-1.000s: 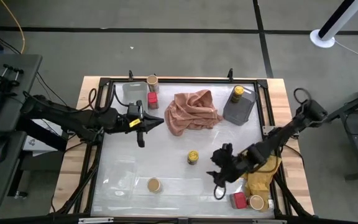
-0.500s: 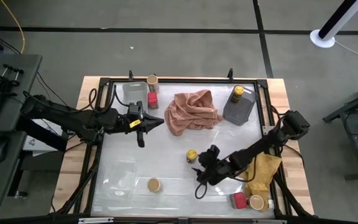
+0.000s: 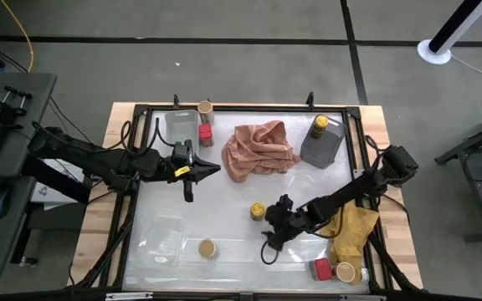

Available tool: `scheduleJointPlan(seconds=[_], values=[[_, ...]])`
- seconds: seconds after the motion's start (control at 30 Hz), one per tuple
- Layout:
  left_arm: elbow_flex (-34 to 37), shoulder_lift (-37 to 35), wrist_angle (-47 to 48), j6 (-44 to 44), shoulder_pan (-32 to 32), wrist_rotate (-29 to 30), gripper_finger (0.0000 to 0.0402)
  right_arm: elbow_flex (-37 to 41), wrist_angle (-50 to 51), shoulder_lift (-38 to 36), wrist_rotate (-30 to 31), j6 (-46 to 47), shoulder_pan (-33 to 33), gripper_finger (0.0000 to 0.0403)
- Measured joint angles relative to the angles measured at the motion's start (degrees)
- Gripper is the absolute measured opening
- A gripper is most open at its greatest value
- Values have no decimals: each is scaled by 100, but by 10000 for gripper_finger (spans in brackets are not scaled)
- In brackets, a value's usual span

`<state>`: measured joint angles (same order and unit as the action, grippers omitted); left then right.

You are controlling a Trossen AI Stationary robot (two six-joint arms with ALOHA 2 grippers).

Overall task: Sort spices by type
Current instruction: Put the yellow seasoning bottle into the black bin

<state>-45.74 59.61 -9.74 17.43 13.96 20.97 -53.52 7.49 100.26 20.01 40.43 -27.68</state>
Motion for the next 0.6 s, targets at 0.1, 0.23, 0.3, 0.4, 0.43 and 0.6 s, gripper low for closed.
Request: scheduleJointPlan(seconds=[0.1,0.23,0.3,0.4,0.43,0.6], values=[[0,0,31,0,-2,0,0,0,492,-388,-385,-205,6,327],[1,0,119,0,-4,0,0,0,1229,-1112,-446,-492,48,327],[1,0,152,0,-4,0,0,0,1313,-1496,-429,-733,141,327],[2,0,181,6,-4,2,0,-26,1158,-1852,-463,-1225,427,327],[2,0,186,7,-4,6,0,-90,1180,-1877,-588,-1366,549,327],[2,0,205,52,-4,10,0,-813,1648,-1514,-1030,-2153,1051,327]])
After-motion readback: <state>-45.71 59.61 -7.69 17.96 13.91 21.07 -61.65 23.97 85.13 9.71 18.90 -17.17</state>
